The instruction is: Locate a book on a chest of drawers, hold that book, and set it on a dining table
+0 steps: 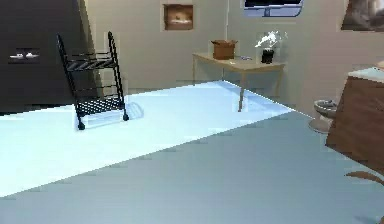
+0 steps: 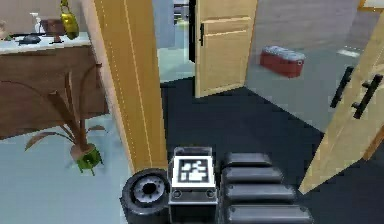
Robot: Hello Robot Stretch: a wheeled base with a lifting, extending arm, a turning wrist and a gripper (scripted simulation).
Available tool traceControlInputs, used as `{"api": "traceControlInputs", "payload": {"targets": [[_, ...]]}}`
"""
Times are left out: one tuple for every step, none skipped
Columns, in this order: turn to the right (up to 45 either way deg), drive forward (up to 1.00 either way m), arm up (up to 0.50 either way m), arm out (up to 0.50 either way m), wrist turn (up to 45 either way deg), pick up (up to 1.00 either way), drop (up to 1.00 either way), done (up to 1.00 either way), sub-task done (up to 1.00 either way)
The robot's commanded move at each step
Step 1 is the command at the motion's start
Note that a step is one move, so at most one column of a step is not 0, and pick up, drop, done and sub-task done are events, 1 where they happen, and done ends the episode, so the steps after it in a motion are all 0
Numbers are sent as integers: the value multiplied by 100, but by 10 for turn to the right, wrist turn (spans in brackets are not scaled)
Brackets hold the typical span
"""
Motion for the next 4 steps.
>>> {"api": "traceControlInputs", "payload": {"targets": [[0,100,0,0,0,0,0,0,0],[0,100,0,0,0,0,0,0,0],[30,0,0,0,0,0,0,0,0],[0,100,0,0,0,0,0,0,0]]}}
